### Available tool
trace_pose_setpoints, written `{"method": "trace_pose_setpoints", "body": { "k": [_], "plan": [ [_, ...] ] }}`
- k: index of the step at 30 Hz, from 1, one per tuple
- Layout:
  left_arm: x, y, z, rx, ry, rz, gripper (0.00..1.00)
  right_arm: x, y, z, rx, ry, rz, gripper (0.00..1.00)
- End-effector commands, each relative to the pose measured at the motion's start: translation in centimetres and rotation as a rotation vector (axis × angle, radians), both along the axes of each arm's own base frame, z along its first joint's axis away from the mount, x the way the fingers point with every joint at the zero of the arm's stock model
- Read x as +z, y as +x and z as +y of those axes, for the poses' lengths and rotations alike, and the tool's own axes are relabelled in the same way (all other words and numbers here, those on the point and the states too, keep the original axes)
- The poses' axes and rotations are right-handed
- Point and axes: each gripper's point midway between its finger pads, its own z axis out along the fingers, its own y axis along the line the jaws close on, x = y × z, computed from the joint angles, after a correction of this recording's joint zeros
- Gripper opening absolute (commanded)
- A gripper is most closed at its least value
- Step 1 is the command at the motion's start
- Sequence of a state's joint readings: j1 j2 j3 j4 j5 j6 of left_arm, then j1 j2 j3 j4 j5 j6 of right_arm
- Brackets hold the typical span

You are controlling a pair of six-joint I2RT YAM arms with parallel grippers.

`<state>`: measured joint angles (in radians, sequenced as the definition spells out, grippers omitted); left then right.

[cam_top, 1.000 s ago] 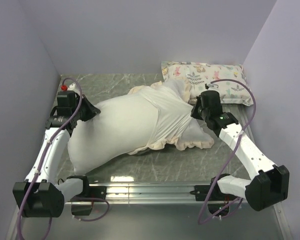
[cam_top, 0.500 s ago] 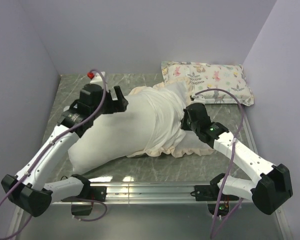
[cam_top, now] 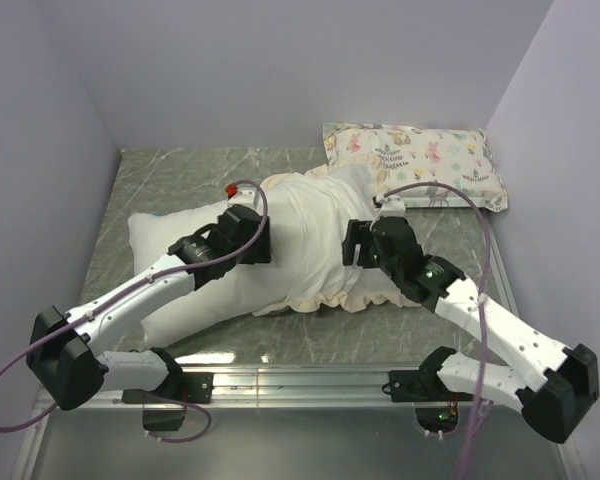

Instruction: Remove the pillowcase from the pillow

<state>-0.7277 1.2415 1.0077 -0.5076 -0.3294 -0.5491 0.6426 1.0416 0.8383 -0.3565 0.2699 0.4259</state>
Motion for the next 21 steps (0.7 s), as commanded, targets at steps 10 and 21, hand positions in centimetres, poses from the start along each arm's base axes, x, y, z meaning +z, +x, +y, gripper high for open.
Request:
{"method": "trace_pose_setpoints", "body": {
  "k": [10, 21],
  "plan": [
    [0.5, 1.1, -0.4, 0.050, -0.009, -0.015, 0.01, -3.0, -7.7, 7.8, 0.207, 0.072, 0.047, 0.82],
    [8.0, 2.0, 3.6, 0.103, 0.034, -0.188, 0.00, -4.3, -4.8, 0.4, -0.046, -0.171, 0.055, 0.03]
  ]
}}
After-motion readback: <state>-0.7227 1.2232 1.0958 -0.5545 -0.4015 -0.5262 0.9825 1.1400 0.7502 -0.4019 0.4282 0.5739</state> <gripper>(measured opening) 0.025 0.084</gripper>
